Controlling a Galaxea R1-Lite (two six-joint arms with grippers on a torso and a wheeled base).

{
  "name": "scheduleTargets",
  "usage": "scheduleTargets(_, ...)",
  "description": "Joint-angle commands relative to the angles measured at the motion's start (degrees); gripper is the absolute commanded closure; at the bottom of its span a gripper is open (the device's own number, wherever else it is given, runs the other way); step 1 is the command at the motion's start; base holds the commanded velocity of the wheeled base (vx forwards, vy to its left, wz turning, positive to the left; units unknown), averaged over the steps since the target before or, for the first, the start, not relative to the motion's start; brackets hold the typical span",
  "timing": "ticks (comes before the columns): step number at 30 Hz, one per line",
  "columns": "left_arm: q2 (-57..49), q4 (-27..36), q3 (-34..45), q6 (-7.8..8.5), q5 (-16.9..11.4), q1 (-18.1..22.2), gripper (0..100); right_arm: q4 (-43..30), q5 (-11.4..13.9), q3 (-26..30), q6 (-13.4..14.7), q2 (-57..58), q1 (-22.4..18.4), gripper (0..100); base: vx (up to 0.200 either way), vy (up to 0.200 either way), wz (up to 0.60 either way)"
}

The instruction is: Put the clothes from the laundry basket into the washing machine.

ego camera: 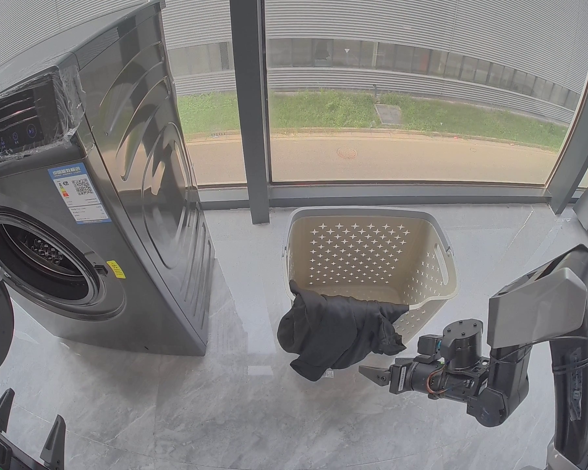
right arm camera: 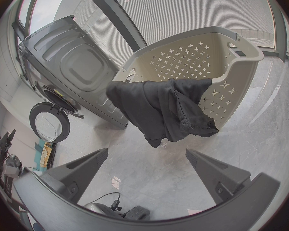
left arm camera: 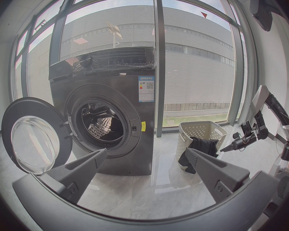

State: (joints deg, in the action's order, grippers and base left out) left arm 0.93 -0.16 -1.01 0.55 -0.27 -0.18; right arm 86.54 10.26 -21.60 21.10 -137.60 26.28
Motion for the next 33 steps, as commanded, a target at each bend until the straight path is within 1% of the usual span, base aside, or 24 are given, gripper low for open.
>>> scheduleTargets(1,-0.75,-0.02,0.92,0.07,0.0,0.01,0,-2.96,-0.07,-5.91,0.08,-3.29,-1.67,0,0.0,0.0,0.0)
scheduleTargets(6,-0.84,-0.02,0.92,0.07,0.0,0.01,0,-7.26,-0.07,-11.09,0.08,-3.29,-3.78,0,0.0,0.0,0.0)
scheduleTargets(12,-0.75,-0.02,0.92,-0.02,0.0,0.01,0,-7.79,0.02,-16.28,0.17,-3.73,-4.49,0,0.0,0.0,0.0)
scheduleTargets(17,-0.75,-0.02,0.92,-0.11,0.0,0.01,0,-9.11,0.02,-18.12,0.17,-3.91,-4.31,0,0.0,0.0,0.0)
scheduleTargets(19,-0.75,-0.02,0.92,-0.11,0.0,0.01,0,-10.6,0.02,-19.71,0.17,-4.08,-4.31,0,0.0,0.0,0.0)
scheduleTargets(26,-0.75,-0.02,0.92,-0.11,0.0,0.01,0,-11.66,0.02,-23.22,0.26,-5.84,-4.49,0,0.0,0.0,0.0)
scheduleTargets(30,-0.75,-0.02,0.92,-0.11,0.0,0.01,0,-13.77,0.02,-24.8,0.69,-6.28,-4.66,0,0.0,0.0,0.0)
scheduleTargets(33,-0.75,-0.02,0.92,-0.11,0.0,0.01,0,-14.03,0.02,-25.95,0.87,-6.46,-4.66,0,0.0,0.0,0.0)
